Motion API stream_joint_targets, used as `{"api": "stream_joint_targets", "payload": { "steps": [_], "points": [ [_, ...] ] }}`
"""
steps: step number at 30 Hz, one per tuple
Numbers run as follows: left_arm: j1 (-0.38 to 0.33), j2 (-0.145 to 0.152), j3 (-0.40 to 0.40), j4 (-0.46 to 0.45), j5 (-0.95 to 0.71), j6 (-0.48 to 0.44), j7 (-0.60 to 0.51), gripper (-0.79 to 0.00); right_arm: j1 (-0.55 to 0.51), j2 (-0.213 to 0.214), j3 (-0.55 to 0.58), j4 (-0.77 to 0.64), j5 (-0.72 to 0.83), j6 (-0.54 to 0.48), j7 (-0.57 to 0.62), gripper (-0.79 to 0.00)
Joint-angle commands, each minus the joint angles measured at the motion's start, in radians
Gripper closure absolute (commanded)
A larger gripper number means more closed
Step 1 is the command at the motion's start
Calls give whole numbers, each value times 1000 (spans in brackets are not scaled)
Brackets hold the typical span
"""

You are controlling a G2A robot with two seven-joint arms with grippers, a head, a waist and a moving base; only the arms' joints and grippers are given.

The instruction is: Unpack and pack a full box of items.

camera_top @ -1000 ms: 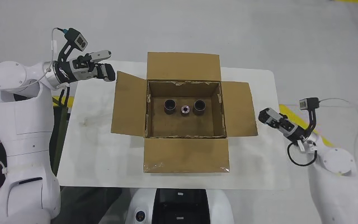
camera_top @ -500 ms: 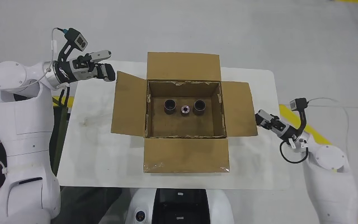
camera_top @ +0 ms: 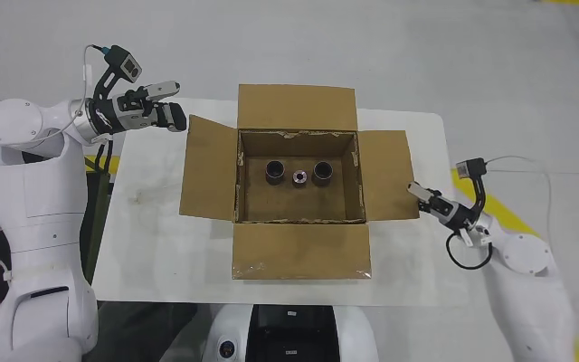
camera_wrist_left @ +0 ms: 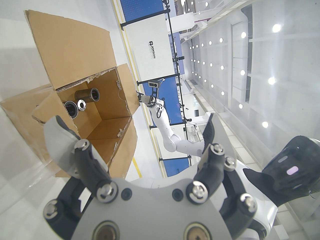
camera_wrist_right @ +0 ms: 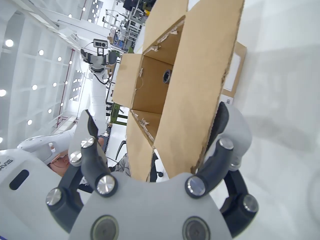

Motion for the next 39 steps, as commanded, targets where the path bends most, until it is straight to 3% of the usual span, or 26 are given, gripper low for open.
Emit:
{"api": "stream_joint_targets", "payload": {
  "steps": [1,8,19,39],
  "points": [
    [0,0,0,0,0,0,0,-785,-8,3,6,-23,4,-4,8,-785],
    [0,0,0,0,0,0,0,-785,-29,10,2,-124,55,-38,60,-785],
    [0,0,0,0,0,0,0,-785,-27,16,-47,-303,-17,-1,28,-785],
    [0,0,0,0,0,0,0,-785,87,10,-261,-363,-233,129,-55,-785]
  ]
}}
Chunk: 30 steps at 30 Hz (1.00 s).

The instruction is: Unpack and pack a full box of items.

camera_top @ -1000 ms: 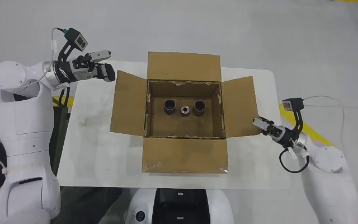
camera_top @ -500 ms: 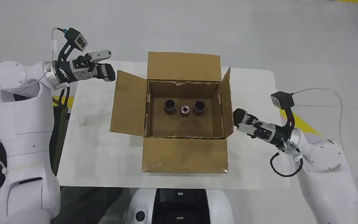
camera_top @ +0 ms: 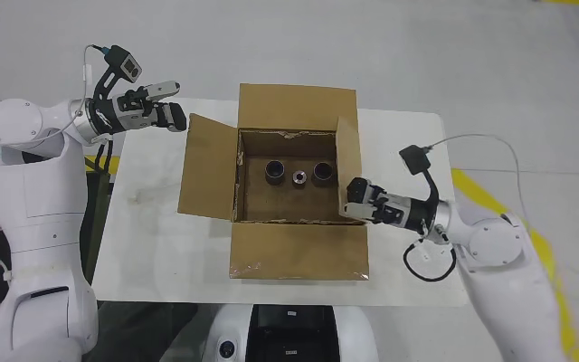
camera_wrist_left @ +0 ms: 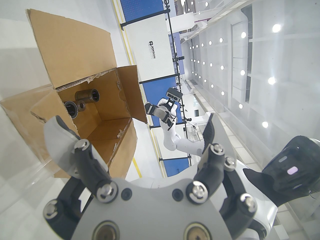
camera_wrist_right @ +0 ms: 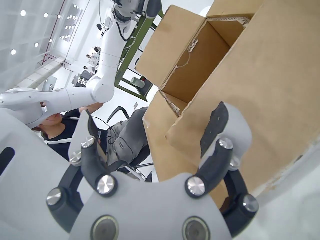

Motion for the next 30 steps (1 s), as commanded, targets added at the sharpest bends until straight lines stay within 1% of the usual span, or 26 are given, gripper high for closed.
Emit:
{"api": "stream_joint_targets", "payload": {
  "steps": [1,12,21,30],
  "points": [
    [0,0,0,0,0,0,0,-785,16,-2,-25,-1,-28,17,-11,-785],
    [0,0,0,0,0,0,0,-785,111,-14,-142,33,-128,111,-69,-785],
    [0,0,0,0,0,0,0,-785,177,-21,-200,101,-146,152,-64,-785],
    [0,0,0,0,0,0,0,-785,219,-29,-252,154,-153,158,-65,-785]
  ]
}}
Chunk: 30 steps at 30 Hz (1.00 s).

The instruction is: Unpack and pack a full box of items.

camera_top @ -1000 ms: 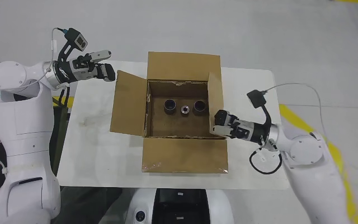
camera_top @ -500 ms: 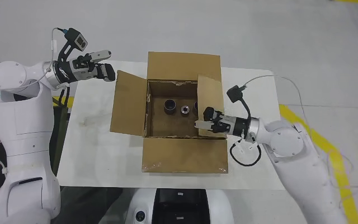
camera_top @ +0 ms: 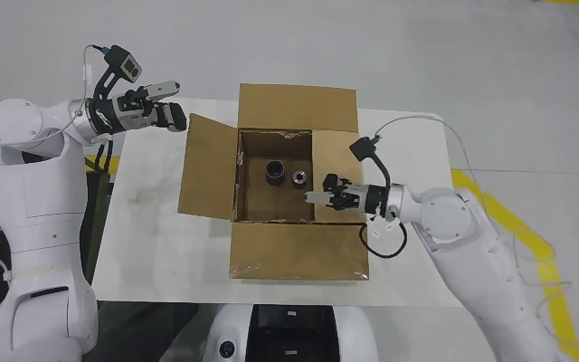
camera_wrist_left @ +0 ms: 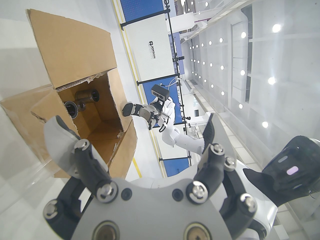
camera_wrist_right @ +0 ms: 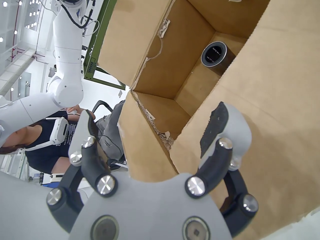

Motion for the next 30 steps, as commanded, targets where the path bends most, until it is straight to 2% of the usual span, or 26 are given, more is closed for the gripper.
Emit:
{"api": "stream_joint_targets", "payload": {
  "steps": [1,14,30],
  "points": [
    [0,0,0,0,0,0,0,-785,3,0,-4,5,0,-2,-2,-785],
    [0,0,0,0,0,0,0,-785,-33,14,60,-15,49,-69,-15,-785],
    [0,0,0,0,0,0,0,-785,-206,57,351,-15,203,-181,-71,-785]
  ]
}}
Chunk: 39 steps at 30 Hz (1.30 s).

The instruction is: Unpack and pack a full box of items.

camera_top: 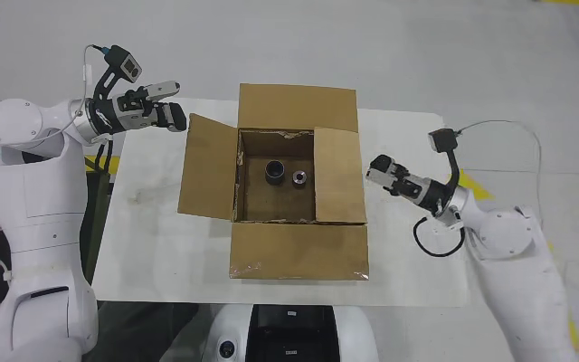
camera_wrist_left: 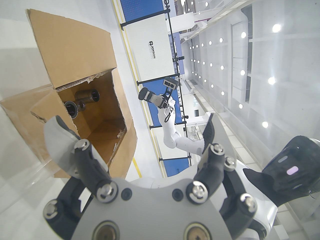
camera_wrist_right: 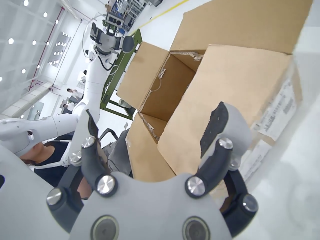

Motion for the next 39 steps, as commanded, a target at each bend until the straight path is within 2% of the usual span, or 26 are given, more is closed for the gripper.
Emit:
{"api": "stream_joint_targets", "payload": {
  "steps": [1,10,28,30,39],
  "points": [
    [0,0,0,0,0,0,0,-785,-16,3,29,19,42,-13,-4,-785],
    [0,0,0,0,0,0,0,-785,-63,14,112,64,110,-49,-6,-785],
    [0,0,0,0,0,0,0,-785,-66,16,116,62,115,-51,-6,-785],
    [12,0,0,-9,-1,-1,28,-785,-66,16,116,62,115,-51,-6,-785],
    [20,24,-30,16,35,21,46,-785,-66,16,116,62,115,-51,-6,-785]
  ]
}}
